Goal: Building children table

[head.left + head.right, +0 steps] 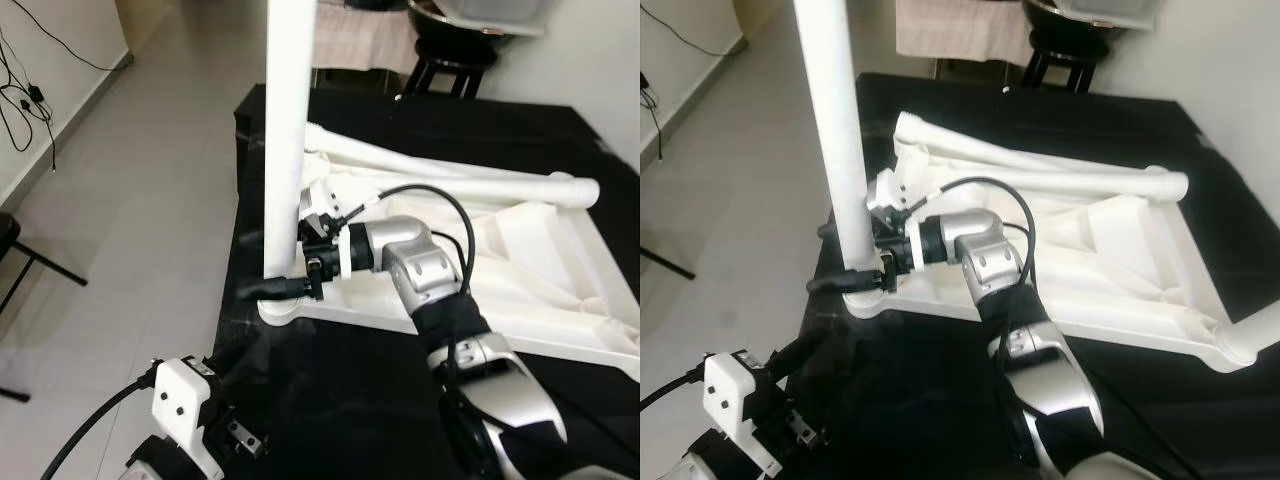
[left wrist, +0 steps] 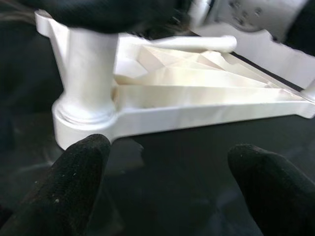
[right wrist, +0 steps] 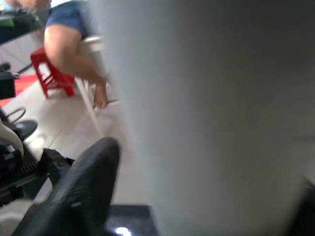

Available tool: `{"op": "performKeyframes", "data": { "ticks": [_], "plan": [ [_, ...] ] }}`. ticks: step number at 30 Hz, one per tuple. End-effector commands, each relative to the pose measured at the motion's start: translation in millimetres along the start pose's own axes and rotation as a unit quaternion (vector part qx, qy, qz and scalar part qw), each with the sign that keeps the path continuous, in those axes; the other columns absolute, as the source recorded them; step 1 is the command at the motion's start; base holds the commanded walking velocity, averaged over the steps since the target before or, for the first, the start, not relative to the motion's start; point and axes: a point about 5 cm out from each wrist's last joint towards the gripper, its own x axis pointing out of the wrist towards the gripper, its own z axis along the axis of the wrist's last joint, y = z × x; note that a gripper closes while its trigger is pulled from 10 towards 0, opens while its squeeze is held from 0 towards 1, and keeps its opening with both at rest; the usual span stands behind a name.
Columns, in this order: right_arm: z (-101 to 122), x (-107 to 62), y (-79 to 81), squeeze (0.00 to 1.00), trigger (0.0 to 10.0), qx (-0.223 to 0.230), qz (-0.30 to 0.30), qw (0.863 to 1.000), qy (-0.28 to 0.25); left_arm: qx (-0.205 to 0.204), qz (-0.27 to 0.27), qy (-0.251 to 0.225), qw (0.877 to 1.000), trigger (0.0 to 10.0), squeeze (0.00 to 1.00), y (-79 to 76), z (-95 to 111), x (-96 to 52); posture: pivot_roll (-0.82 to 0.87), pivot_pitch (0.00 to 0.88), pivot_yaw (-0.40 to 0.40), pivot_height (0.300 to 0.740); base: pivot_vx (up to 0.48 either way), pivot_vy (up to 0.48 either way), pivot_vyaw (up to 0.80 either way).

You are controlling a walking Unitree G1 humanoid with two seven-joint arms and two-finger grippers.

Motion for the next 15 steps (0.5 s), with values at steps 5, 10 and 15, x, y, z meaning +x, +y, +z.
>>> {"op": "performKeyframes", "data": {
  "ticks": [5, 10, 15],
  "plan": [
    [0.3, 0.5, 2.2, 0.00, 0.0, -0.008, 0.064, 0.998, 0.002, -0.009, -0.003, 0.009, 1.000, 10.0, 0.00, -5.3, -1.2, -2.3, 0.02, 0.196, -0.146, 0.740, 0.000, 0.000, 0.00],
    [2.1, -15.8, -1.0, 0.00, 0.0, -0.011, 0.047, 0.999, -0.012, -0.010, -0.009, 0.012, 1.000, 10.0, 0.00, -4.2, -1.7, -1.2, -0.01, 0.186, -0.123, 0.740, 0.000, 0.000, 0.00],
    [10.3, -47.8, -0.2, 0.00, 0.0, -0.048, -0.018, 0.998, -0.036, -0.010, -0.011, 0.013, 1.000, 10.0, 0.00, -1.0, -3.2, 1.1, -0.03, 0.171, -0.121, 0.740, 0.000, 0.000, 0.00]
  ]
}}
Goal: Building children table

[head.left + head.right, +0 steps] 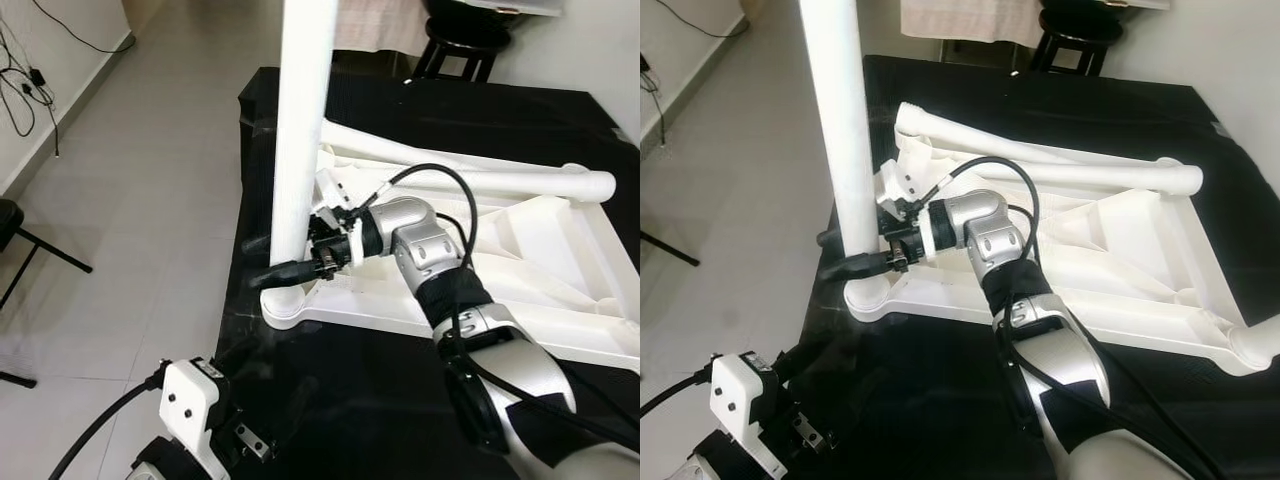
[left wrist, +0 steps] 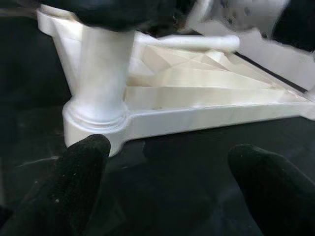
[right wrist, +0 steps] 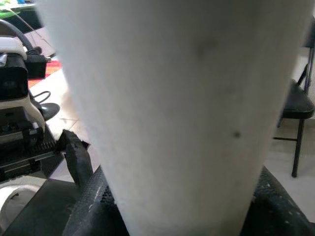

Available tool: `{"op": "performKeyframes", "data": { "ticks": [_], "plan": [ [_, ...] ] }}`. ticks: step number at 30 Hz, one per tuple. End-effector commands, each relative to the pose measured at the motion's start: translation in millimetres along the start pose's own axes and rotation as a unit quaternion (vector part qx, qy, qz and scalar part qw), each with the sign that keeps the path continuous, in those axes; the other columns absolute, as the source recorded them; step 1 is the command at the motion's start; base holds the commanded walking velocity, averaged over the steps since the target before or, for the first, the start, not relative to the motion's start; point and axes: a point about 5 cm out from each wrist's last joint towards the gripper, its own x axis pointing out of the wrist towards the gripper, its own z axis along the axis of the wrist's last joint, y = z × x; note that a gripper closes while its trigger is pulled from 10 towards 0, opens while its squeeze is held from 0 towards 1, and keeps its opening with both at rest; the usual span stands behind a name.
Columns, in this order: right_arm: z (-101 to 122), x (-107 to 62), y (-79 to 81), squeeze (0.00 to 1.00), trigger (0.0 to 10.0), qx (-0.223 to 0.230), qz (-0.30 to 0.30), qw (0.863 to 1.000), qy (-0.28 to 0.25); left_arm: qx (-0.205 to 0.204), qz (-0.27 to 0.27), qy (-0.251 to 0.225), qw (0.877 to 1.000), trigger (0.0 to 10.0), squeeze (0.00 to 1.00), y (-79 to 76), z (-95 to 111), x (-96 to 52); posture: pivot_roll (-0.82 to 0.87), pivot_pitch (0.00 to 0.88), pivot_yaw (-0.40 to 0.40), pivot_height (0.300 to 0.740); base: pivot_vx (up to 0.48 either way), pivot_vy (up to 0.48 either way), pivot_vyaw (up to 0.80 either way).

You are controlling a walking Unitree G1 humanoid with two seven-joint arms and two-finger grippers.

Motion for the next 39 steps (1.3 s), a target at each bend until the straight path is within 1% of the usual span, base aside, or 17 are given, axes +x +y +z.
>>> {"op": "performKeyframes", "data": {
  "ticks": [1, 7, 8, 11, 13, 22, 23, 24, 25, 26, 29, 30, 33, 34, 36, 37, 39],
  "plan": [
    [7.7, -16.8, -1.0, 0.00, 0.0, -0.012, -0.032, 0.999, -0.030, -0.012, -0.001, 0.013, 1.000, 10.0, 0.00, 0.1, -5.2, -1.6, -0.03, 0.171, -0.121, 0.740, 0.000, 0.000, 0.00],
    [-5.8, -24.2, 17.4, 0.00, 0.0, 0.025, -0.212, 0.976, -0.039, -0.010, 0.000, 0.011, 1.000, 10.0, 0.00, 6.6, -6.6, -0.5, -0.06, 0.157, -0.133, 0.740, 0.000, 0.000, 0.00],
    [-28.2, -25.4, 19.9, 0.00, 0.0, 0.073, -0.491, 0.868, -0.003, -0.009, 0.001, 0.011, 1.000, 10.0, 0.00, 9.9, -6.6, 0.1, -0.07, 0.154, -0.124, 0.740, 0.000, 0.000, 0.00],
    [-62.8, -10.7, 56.5, 0.00, 0.0, 0.092, -0.585, 0.802, 0.077, -0.003, 0.000, 0.012, 1.000, 10.0, 0.00, 16.7, -8.3, 3.0, -0.08, 0.121, -0.088, 0.740, 0.000, 0.000, 0.00],
    [-63.2, -9.0, 58.1, 0.00, 0.0, 0.080, -0.590, 0.799, 0.078, -0.001, 0.000, 0.013, 1.000, 10.0, 0.00, 18.6, -9.5, 3.7, -0.08, 0.112, -0.090, 0.740, 0.000, 0.000, 0.00],
    [-74.2, 8.6, 62.0, 0.00, 0.0, 0.103, -0.529, 0.838, 0.087, 0.003, 0.018, 0.006, 1.000, 10.0, 0.00, 27.2, -11.1, 7.6, -0.06, 0.085, -0.095, 0.740, 0.000, 0.000, 0.00],
    [-73.8, 8.2, 61.1, 0.00, 4.9, 0.103, -0.527, 0.839, 0.088, 0.005, 0.019, 0.006, 1.000, 10.0, 0.00, 28.1, -11.3, 8.3, -0.06, 0.081, -0.096, 0.740, 0.000, 0.000, 0.00],
    [-73.8, 8.2, 61.1, 0.00, 4.9, 0.103, -0.527, 0.839, 0.088, 0.005, 0.019, 0.006, 1.000, 10.0, 0.00, 28.1, -11.3, 8.3, -0.06, 0.081, -0.096, 0.740, 0.000, 0.000, 0.00],
    [-72.4, 9.8, 61.1, 0.00, 10.0, 0.109, -0.518, 0.843, 0.096, 0.006, 0.016, 0.006, 1.000, 10.0, 0.00, 28.8, -11.7, 9.3, -0.05, 0.076, -0.098, 0.740, 0.000, 0.000, 0.00],
    [-62.8, 19.6, 57.3, 1.00, 10.0, 0.120, -0.441, 0.887, 0.061, 0.007, 0.014, 0.007, 1.000, 10.0, 0.00, 29.5, -12.2, 10.3, -0.05, 0.073, -0.099, 0.740, 0.000, 0.000, 0.00],
    [-51.7, 27.8, 57.5, 1.00, 10.0, 0.117, -0.380, 0.917, 0.026, 0.008, 0.013, 0.007, 1.000, 10.0, 0.00, 30.1, -12.6, 11.0, -0.05, 0.073, -0.099, 0.740, 0.000, 0.000, 0.00],
    [-28.6, 27.9, 50.3, 1.00, 10.0, 0.067, -0.279, 0.957, -0.032, 0.007, 0.013, 0.004, 1.000, 10.0, 0.00, 30.1, -12.4, 12.0, -0.05, 0.074, -0.101, 0.740, 0.000, 0.000, 0.00],
    [-20.2, 25.8, 44.8, 1.00, 10.0, 0.034, -0.240, 0.969, -0.044, 0.007, 0.013, 0.003, 1.000, 10.0, 0.00, 29.5, -12.1, 12.4, -0.04, 0.076, -0.102, 0.740, 0.000, 0.000, 0.00],
    [-16.0, 25.2, 37.6, 0.71, 10.0, 0.016, -0.193, 0.980, -0.041, 0.006, 0.012, 0.002, 1.000, 10.0, 0.00, 28.3, -11.7, 12.6, -0.03, 0.086, -0.111, 0.740, 0.000, 0.000, 0.00],
    [-15.1, 25.1, 33.4, 0.71, 10.0, 0.011, -0.170, 0.985, -0.034, 0.006, 0.011, 0.001, 1.000, 10.0, 0.00, 27.5, -11.4, 12.6, -0.03, 0.086, -0.111, 0.740, 0.000, 0.000, 0.00],
    [-14.0, 25.7, 28.4, 0.00, 10.0, 0.006, -0.144, 0.989, -0.027, 0.006, 0.011, 0.000, 1.000, 10.0, 0.00, 25.4, -10.7, 12.4, -0.02, 0.101, -0.118, 0.740, 0.000, 0.000, 0.00],
    [-13.3, 27.1, 23.1, 0.00, 10.0, 0.006, -0.118, 0.993, -0.019, 0.005, 0.010, 0.000, 1.000, 10.0, 0.00, 22.4, -9.9, 11.7, 0.00, 0.113, -0.127, 0.740, 0.000, 0.000, 0.00]
  ]
}}
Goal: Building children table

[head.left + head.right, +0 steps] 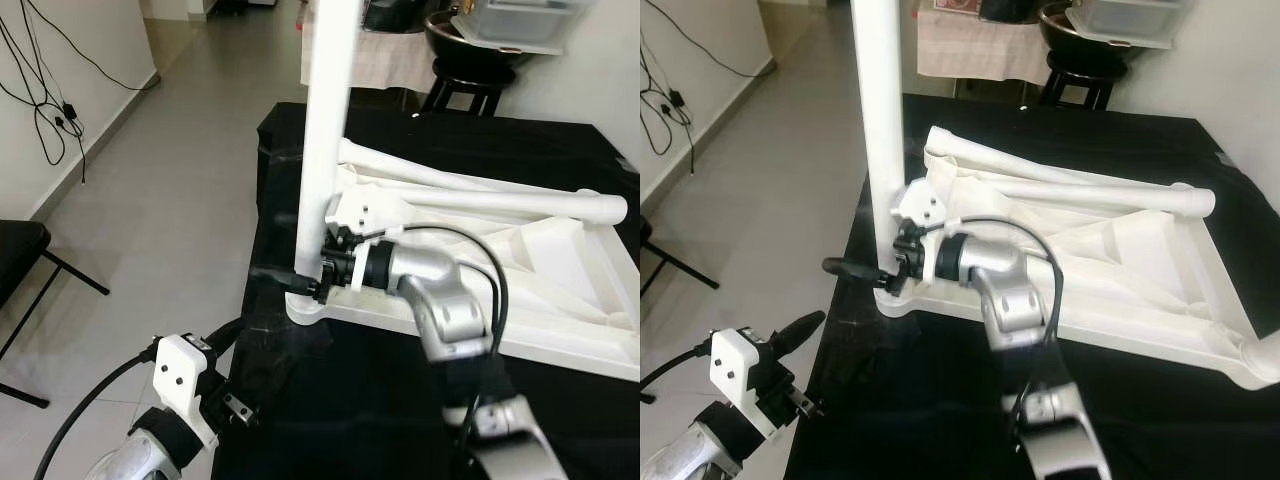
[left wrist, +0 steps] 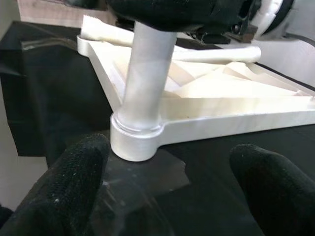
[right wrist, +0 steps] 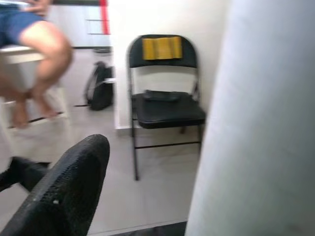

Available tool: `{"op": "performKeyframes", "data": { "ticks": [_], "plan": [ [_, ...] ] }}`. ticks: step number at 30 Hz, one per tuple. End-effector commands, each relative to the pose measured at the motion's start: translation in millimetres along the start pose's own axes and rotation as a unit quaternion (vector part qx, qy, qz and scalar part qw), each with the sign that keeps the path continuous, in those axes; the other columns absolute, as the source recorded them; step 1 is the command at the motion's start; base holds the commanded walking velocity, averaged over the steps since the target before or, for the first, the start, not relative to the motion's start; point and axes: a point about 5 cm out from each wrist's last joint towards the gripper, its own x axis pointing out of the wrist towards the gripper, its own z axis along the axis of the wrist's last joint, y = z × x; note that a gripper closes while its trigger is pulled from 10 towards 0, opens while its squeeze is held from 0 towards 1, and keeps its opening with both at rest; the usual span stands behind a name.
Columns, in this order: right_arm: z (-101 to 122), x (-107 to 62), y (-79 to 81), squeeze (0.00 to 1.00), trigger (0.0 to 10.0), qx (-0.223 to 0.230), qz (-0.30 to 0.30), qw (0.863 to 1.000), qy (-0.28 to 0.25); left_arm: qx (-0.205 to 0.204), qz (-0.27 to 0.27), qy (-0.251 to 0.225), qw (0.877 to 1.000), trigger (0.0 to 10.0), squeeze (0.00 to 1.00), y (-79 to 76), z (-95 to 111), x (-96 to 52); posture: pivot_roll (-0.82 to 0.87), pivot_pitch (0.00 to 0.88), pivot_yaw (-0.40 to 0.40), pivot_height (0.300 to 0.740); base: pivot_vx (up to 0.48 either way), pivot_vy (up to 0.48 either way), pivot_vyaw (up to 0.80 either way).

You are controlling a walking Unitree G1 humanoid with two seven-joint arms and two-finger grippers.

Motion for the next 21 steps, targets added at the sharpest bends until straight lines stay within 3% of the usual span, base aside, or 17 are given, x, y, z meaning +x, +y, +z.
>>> {"op": "performKeyframes", "data": {
  "ticks": [1, 8, 9, 12, 18, 21],
  "plan": [
    [-0.4, 15.4, 2.6, 0.00, 10.0, 0.005, 0.082, 0.997, 0.008, -0.006, -0.003, 0.000, 1.000, 10.0, 0.00, -8.7, 0.3, -1.8, 0.01, 0.131, -0.134, 0.740, 0.000, 0.000, 0.00],
    [4.9, 30.2, -7.9, 0.00, 9.6, 0.023, 0.112, 0.993, 0.012, -0.014, -0.001, 0.001, 1.000, 10.0, 0.00, -17.7, 1.9, -5.8, 0.04, 0.156, -0.142, 0.740, 0.000, 0.000, 0.00],
    [6.3, 31.6, -9.6, 0.00, 0.0, 0.028, 0.119, 0.993, 0.007, -0.014, -0.002, 0.002, 1.000, 10.0, 0.00, -19.6, 2.4, -6.9, 0.04, 0.161, -0.141, 0.740, 0.000, 0.000, 0.00],
    [7.6, 31.1, -13.3, 0.00, 0.0, 0.036, 0.123, 0.992, -0.002, -0.014, -0.001, 0.003, 1.000, 10.0, 0.00, -21.1, 2.8, -7.9, 0.04, 0.166, -0.139, 0.740, 0.000, 0.000, 0.00],
    [1.3, 7.4, -25.5, 0.00, 0.0, 0.045, 0.093, 0.995, -0.008, -0.016, 0.000, 0.005, 1.000, 10.0, 0.00, -21.0, 2.4, -9.0, 0.01, 0.157, -0.132, 0.740, 0.000, 0.000, 0.00],
    [-13.0, -18.6, -28.9, 0.00, 0.0, 0.050, 0.001, 0.999, 0.011, -0.015, 0.001, 0.007, 1.000, 10.0, 0.00, -17.9, 0.9, -9.4, -0.01, 0.139, -0.158, 0.740, 0.000, 0.000, 0.00]
  ]
}}
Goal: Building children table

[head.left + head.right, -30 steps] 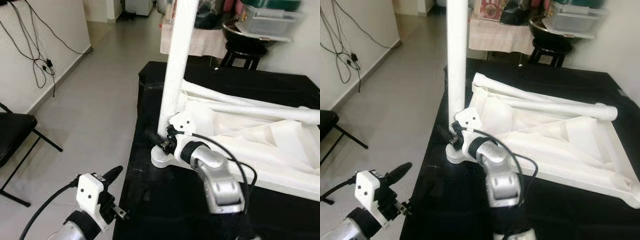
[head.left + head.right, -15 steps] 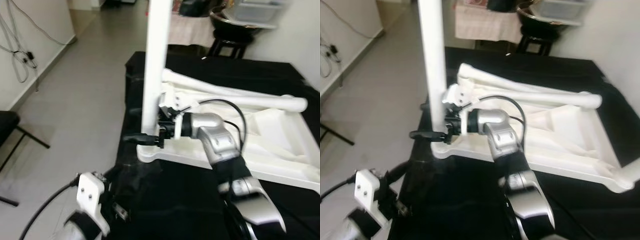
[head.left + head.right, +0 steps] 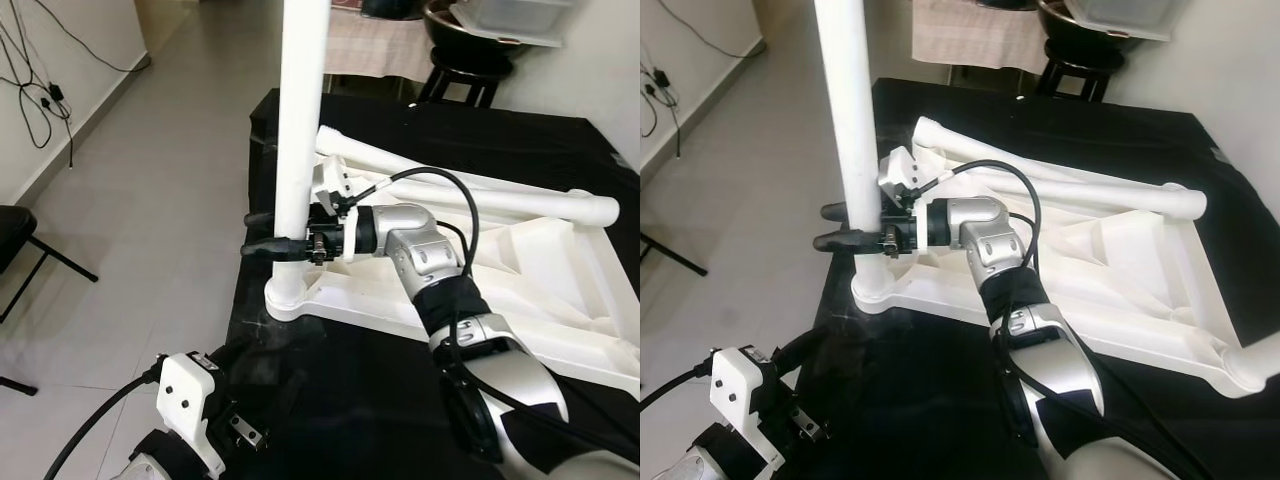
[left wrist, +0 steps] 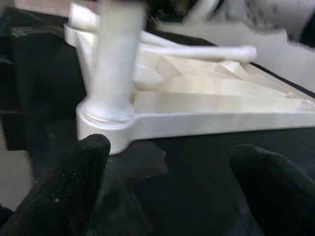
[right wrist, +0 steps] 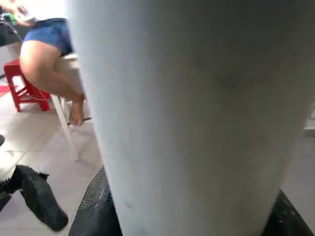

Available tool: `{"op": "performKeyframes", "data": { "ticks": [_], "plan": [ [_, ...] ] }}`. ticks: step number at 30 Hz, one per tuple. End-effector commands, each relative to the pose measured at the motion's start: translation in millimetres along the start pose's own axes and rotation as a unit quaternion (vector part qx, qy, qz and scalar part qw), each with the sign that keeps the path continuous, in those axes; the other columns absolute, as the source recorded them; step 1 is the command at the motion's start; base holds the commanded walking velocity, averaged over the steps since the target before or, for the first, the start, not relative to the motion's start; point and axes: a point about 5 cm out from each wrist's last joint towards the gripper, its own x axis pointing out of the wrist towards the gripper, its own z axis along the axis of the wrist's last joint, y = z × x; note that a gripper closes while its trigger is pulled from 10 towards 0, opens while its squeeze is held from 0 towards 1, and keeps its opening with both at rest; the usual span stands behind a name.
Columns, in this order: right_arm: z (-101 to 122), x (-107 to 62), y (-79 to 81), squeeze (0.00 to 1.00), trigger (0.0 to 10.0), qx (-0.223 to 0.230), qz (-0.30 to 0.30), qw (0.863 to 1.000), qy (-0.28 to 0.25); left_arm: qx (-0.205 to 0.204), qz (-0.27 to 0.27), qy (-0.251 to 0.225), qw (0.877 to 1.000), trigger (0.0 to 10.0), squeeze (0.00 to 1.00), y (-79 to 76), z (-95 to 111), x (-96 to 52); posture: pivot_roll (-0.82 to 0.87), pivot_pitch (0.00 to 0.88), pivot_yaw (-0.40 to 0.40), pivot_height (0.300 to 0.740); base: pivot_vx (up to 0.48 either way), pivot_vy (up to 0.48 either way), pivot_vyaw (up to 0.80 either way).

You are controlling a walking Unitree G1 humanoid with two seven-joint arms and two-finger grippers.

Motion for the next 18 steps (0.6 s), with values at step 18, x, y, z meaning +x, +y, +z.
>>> {"op": "performKeyframes", "data": {
  "ticks": [18],
  "plan": [
    [-70.9, -51.8, 36.8, 0.00, 0.0, 0.160, -0.536, 0.821, 0.113, 0.014, 0.021, 0.012, 1.000, 10.0, 0.00, 20.7, -10.1, 3.0, -0.04, 0.045, -0.126, 0.740, 0.000, 0.000, 0.00]
  ]
}}
